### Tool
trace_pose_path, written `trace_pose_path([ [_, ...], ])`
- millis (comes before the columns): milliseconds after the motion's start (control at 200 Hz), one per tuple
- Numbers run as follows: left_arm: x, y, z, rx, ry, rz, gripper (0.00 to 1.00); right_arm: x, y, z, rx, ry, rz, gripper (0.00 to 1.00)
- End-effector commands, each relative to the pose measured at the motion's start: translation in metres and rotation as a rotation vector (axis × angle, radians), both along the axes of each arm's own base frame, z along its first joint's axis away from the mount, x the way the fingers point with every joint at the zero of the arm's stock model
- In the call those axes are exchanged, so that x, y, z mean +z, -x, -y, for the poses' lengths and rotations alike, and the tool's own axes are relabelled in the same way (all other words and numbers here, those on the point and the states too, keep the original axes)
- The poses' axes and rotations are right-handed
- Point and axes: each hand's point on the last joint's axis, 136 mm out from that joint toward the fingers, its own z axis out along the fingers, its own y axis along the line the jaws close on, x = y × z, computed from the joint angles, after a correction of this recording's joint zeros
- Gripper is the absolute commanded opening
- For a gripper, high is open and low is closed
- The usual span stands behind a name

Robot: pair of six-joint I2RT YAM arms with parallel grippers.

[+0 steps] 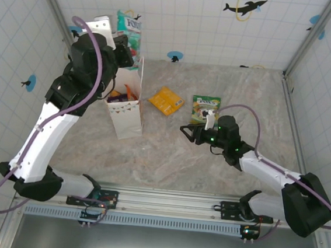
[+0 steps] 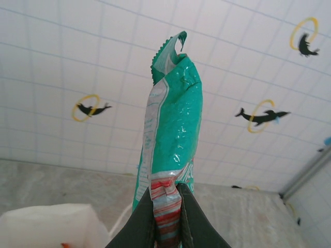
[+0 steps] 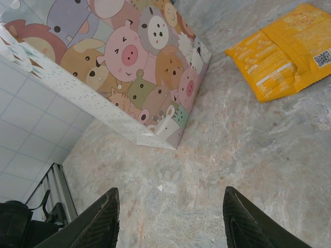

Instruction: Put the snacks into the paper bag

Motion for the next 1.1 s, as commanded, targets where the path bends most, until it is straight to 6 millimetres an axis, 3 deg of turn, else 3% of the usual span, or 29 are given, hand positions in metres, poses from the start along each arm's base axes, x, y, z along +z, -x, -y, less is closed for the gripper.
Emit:
trace_pose_path([
  [0,-0.008,0.000,-0.032,0.157,-0.053,-0.012,0.00,0.012,-0.004,-0.008,0.015,-0.004,0.024,0.54],
  [235,-0.043,-0.003,-0.043,0.234,-0.117,-0.124,0.00,0.006,-0.002,-0.013,0.028,0.012,0.004,0.54],
  [465,-0.104,-0.019,-0.041,0.222,-0.138,-0.360,0.00,0.003,-0.001,-0.015,0.033,0.030,-0.008,0.54],
  [696,-0.164,-0.031,-0.049,0.186,-0.082,-0.513,0.00,0.000,0.001,-0.014,0.035,0.042,-0.014,0.54],
  [736,-0.172,-0.036,-0.060,0.206,-0.063,-0.527,0.00,-0.001,0.002,-0.014,0.038,0.044,-0.018,0.54],
  [1096,-0.207,-0.047,-0.055,0.113,0.080,-0.573,0.00,-0.005,0.002,-0.014,0.034,0.055,-0.028,0.54],
])
